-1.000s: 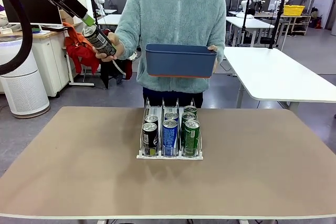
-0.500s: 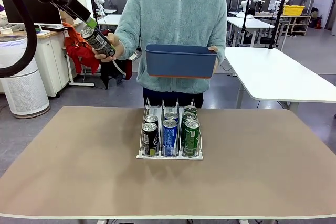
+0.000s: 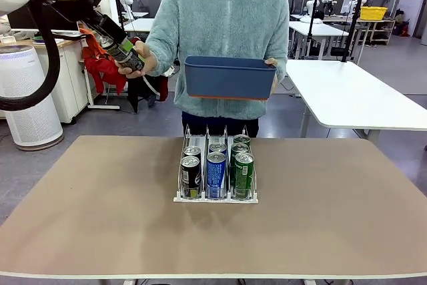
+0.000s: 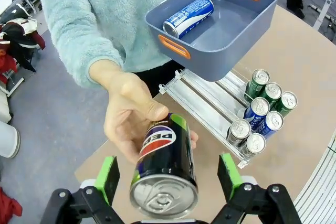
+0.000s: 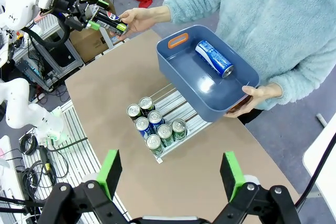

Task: Fill the beverage cans into the dispenser.
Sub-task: Pick up the Pepsi coke handed by the human.

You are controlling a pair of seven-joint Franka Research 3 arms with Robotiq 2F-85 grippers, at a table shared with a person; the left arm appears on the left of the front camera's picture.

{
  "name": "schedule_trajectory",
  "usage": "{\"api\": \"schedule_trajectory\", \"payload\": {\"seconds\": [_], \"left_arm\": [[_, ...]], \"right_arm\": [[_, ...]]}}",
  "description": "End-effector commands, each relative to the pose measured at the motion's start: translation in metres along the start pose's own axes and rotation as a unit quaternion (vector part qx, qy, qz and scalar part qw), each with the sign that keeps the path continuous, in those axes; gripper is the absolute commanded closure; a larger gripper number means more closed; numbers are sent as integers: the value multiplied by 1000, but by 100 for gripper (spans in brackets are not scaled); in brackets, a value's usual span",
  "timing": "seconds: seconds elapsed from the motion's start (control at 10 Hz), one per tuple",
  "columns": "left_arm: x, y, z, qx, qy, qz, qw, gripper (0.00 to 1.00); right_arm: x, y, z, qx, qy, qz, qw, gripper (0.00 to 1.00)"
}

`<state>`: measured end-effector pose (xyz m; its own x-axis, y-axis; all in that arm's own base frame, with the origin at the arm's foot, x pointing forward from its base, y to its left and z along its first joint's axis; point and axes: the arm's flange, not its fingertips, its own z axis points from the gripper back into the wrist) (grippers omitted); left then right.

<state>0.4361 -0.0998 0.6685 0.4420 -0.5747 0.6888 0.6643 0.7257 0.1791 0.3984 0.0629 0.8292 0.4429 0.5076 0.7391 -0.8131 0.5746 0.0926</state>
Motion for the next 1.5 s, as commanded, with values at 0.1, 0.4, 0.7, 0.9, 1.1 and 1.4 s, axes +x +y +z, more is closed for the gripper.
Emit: {"api": "schedule_trajectory", "payload": {"seconds": [0.1,0.4,0.7,0.9,1.1,1.4], "left_arm": [[-12,0,-12,2,-19,-4,1000,0],[-18,1,-12,13,-19,7,1000,0],[-18,0,-5,20,-23,18,999,0],[-19,-5,-2,22,-21,20,999,0],[-22,-3,-2,17,-17,22,999,0],[-17,-2,-2,17,-17,11,1000,0]], "right_arm": [[0,0,1,3,3,0,1000,0],[0,0,1,3,3,0,1000,0],[0,0,1,3,3,0,1000,0],[0,0,1,3,3,0,1000,0],[0,0,1,3,3,0,1000,0],[0,0,1,3,3,0,1000,0]]}}
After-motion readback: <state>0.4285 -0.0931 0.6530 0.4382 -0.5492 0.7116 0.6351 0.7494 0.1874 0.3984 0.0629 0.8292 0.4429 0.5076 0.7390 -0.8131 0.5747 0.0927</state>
